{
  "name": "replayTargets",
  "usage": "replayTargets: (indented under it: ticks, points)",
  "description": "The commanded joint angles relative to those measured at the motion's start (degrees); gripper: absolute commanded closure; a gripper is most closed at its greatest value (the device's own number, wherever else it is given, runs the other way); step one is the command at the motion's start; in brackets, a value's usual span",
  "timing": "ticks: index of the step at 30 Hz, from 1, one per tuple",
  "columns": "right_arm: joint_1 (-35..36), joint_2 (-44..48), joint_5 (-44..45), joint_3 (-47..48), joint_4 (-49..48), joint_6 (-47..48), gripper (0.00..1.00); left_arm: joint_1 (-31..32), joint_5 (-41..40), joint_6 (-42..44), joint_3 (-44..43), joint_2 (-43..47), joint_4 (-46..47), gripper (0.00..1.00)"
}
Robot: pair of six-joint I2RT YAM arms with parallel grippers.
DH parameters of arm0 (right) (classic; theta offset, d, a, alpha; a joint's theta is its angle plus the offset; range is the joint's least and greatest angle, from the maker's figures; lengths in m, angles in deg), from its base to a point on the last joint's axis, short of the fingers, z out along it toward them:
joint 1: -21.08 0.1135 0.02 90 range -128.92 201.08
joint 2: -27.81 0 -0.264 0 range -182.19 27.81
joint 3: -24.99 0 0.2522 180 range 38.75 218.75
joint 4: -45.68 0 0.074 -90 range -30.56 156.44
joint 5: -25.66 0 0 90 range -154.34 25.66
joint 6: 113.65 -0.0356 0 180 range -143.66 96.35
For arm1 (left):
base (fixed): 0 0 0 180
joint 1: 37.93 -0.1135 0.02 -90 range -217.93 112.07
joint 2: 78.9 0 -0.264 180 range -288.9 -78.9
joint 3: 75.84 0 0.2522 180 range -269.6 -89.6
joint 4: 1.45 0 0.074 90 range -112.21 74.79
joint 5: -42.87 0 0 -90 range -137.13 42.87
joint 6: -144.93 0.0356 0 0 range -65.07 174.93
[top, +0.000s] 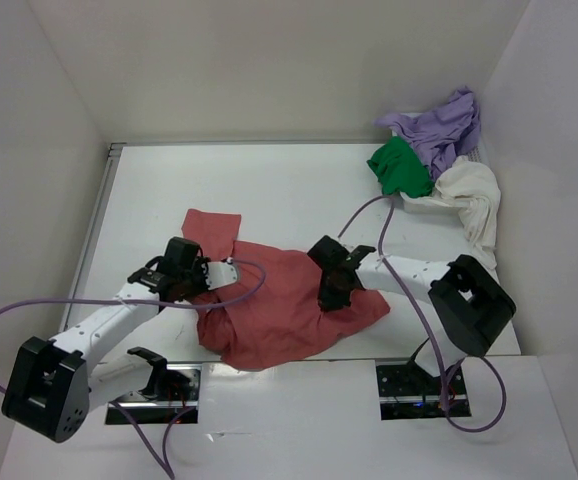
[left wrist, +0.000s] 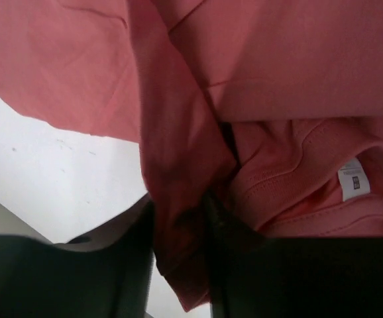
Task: Fold and stack the t-shirts
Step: Move the tshirt to the center of the board
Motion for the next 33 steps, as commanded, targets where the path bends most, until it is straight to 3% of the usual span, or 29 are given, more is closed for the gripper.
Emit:
replayTargets:
  ticks: [1, 3, 6, 9, 12, 13, 14, 15, 16, 17, 18, 19, 21, 22, 25, 28, 29, 32, 33]
  points:
    - [-2.8, -2.5, 0.1, 0.96, -4.5, 3.62, 0.89, -1.61, 0.62, 0.94, 0.35, 1.65, 0.61, 0.64]
    - [-4.12, -3.46, 0.1, 3.68, -3.71, 5.91, 1.0, -2.23, 3.07, -0.12, 0.35, 2.36, -0.18, 0.84]
    - [-7.81, -7.59, 1.85, 11.92, -2.49, 12.76, 1.0, -3.63, 5.1, -1.61, -0.96, 4.29, -2.9, 1.0]
    - [-11.76, -16.01, 3.17, 26.76, -0.2, 20.4, 1.0, -5.04, 6.77, -2.14, -3.07, 6.58, -7.2, 1.0]
    - [-13.61, -28.57, 3.17, 48.97, 4.35, 26.91, 1.0, -5.57, 8.0, -3.37, -5.0, 10.61, -10.55, 1.0]
    - [-13.62, -32.35, 3.17, 64.0, 6.38, 28.58, 1.0, -5.57, 8.53, -3.38, -5.01, 11.41, -10.56, 1.0]
    - [-13.1, -36.47, 3.17, 72.86, 8.92, 31.73, 1.0, -5.57, 9.06, -4.42, -5.71, 12.29, -11.17, 1.0]
    - [-12.57, -45.91, 3.17, 94.52, 16.17, 33.15, 1.0, -5.57, 9.94, -5.04, -6.5, 13.51, -11.18, 1.0]
    - [-11.96, -51.75, 3.69, 108.92, 20.77, 34.73, 0.94, -6.09, 10.73, -5.65, -6.51, 14.05, -11.7, 1.0]
    - [-11.17, -57.64, 4.31, 119.68, 23.94, 36.58, 0.78, -6.62, 13.26, -5.66, -7.55, 14.05, -12.49, 1.0]
    - [-11.16, -56.83, 1.44, 119.79, 21.63, 35.55, 0.57, -6.63, 14.68, -5.66, -8.17, 14.66, -13.02, 1.0]
    - [-11.68, -55.95, -0.85, 117.88, 18.21, 35.54, 0.29, -6.63, 16.0, -5.66, -9.74, 14.67, -13.55, 1.0]
    - [-9.6, -55.16, 5.78, 120.57, 21.15, 39.65, 0.1, -6.63, 20.48, -5.66, -11.16, 14.67, -14.26, 1.0]
    - [-8.88, -52.63, 7.98, 116.84, 21.08, 41.15, 0.0, -6.63, 22.32, -5.66, -11.86, 14.67, -14.78, 0.99]
    - [-5.98, -42.34, 14.75, 104.97, 22.31, 46.25, 0.0, -6.63, 33.64, -5.14, -14.67, 14.67, -15.31, 0.97]
    - [-4.74, -29.29, 16.89, 92.4, 23.01, 44.69, 0.0, -2.77, 47.8, -7.13, -16.69, 14.67, -12.69, 0.97]
    - [-5.44, -25.65, 16.88, 85.67, 22.49, 43.29, 0.0, -1.19, 49.65, -13.77, -16.7, 13.19, -6.84, 0.97]
    - [-9.74, -10.89, 15.3, 74.48, 21.26, 36.17, 0.0, 5.05, 53.88, -18.39, -19.16, 9.41, 0.85, 0.97]
    - [-10.71, -7.11, 15.3, 65.48, 20.47, 34.68, 0.0, 6.63, 53.89, -21.28, -19.86, 6.96, 2.43, 0.94]
